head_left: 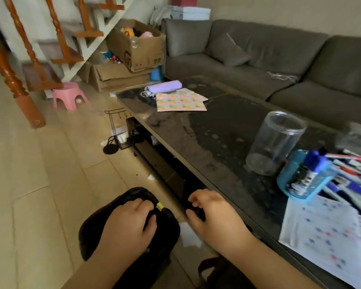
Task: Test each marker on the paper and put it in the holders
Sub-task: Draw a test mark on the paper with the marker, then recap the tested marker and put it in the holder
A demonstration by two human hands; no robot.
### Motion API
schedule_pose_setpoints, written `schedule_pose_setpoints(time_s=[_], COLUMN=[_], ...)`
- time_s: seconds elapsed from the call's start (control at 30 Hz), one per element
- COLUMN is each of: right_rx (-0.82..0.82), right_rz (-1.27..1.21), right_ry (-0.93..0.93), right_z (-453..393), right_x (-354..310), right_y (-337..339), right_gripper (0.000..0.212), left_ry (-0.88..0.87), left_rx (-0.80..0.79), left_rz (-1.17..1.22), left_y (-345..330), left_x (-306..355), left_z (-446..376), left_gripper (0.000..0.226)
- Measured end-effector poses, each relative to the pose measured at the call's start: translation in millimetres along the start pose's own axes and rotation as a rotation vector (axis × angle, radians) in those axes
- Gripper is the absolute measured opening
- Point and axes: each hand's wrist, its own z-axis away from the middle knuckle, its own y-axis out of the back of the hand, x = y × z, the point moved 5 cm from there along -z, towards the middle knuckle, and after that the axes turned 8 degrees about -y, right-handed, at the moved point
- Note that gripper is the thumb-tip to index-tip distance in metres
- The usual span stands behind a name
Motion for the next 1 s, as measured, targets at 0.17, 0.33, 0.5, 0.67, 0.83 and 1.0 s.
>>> schedule_pose_setpoints(time_s=[0.17,0.33,0.5,0.67,0.83,1.0], right_rx=[0.232,0.360,0.464,0.497,0.489,0.470], right_rz=[-0.006,-0.003,0.002,0.031,0.058,0.034], right_ry=[-0.295,-0.635,-0.834,-0.961,-1.062,-1.082], right_z=[53.5,125.8,186.5,216.8,212.9,178.3], right_x=[87.1,172.3,236.8,288.7,339.9,374.1], right_y=[74.1,129.8,161.3,174.1,176.4,176.0], right_gripper=[0.016,0.014,0.018,0.023,0.038,0.042], left_ry=[-0.219,-0.399,-0.564,-0.734,-0.761,-0.732], left_rx=[-0.073,-0.070,-0.102,-0.094,-0.132,-0.167], left_rz=[0.104,0.245,0.340,0.375,0.372,0.418], left_y=[-14.3,-38.3,-71.7,-105.6,-145.2,-167.7], left_x=[90.1,189.6,275.3,340.4,370.3,384.7], left_z=[-58.1,-102.3,-122.6,-135.8,-152.4,-165.7], left_gripper=[0.010,0.020,0.025,0.028,0.024,0.022])
